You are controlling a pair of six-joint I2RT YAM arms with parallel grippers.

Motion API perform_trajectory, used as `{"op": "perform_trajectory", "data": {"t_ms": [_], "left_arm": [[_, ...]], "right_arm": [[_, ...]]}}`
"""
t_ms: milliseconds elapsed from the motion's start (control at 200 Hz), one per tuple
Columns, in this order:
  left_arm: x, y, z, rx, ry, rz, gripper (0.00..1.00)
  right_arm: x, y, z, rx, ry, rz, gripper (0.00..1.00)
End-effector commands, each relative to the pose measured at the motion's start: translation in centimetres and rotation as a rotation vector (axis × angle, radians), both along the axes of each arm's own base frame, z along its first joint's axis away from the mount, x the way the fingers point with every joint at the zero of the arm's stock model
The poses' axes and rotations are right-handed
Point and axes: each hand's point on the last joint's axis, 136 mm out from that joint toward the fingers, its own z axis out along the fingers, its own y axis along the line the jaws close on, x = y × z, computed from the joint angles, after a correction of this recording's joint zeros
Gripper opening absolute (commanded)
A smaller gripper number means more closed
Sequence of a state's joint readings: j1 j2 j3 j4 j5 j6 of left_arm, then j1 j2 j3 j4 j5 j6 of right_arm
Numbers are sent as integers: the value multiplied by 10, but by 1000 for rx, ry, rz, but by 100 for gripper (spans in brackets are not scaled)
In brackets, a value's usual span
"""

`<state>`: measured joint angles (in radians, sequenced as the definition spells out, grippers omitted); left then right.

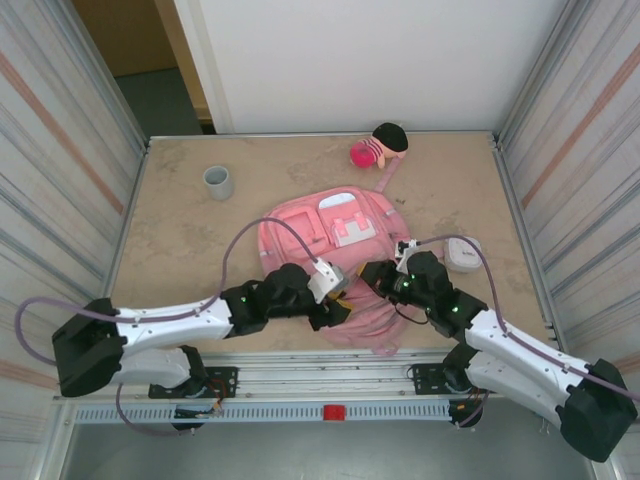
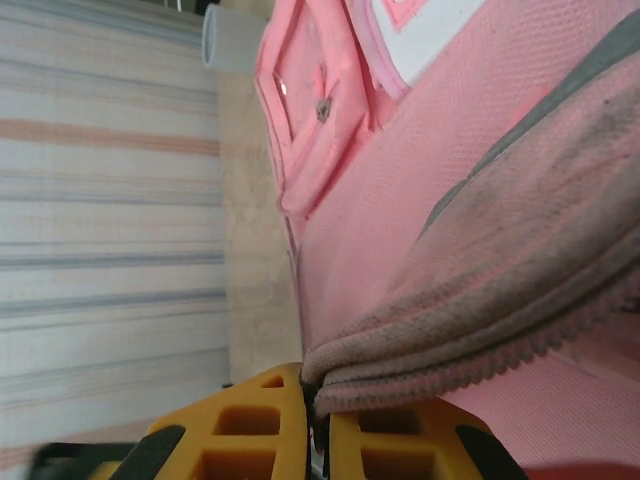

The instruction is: Pack books, pencil case, and school supplies into a backpack

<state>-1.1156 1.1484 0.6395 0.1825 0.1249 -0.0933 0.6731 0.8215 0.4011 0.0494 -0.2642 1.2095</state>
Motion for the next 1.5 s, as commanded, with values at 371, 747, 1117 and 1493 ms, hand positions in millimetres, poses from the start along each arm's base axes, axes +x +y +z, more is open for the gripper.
{"op": "perform_trajectory", "data": {"t_ms": [371,747,1117,1493], "left_arm": [[30,53,-46,396,-381,-65,69],[22,42,-69,390,-320,-230,74],[28,45,-85,429,-297,-211,73],[38,60,-69,411,-313,-79,30]], "right_arm": [[-7,12,24,-74,-25,295,9],[-1,13,29,-67,-22,300,11],[6,18,25,-82,8,316,11],[9,6,35,-98,-33,317,12]]}}
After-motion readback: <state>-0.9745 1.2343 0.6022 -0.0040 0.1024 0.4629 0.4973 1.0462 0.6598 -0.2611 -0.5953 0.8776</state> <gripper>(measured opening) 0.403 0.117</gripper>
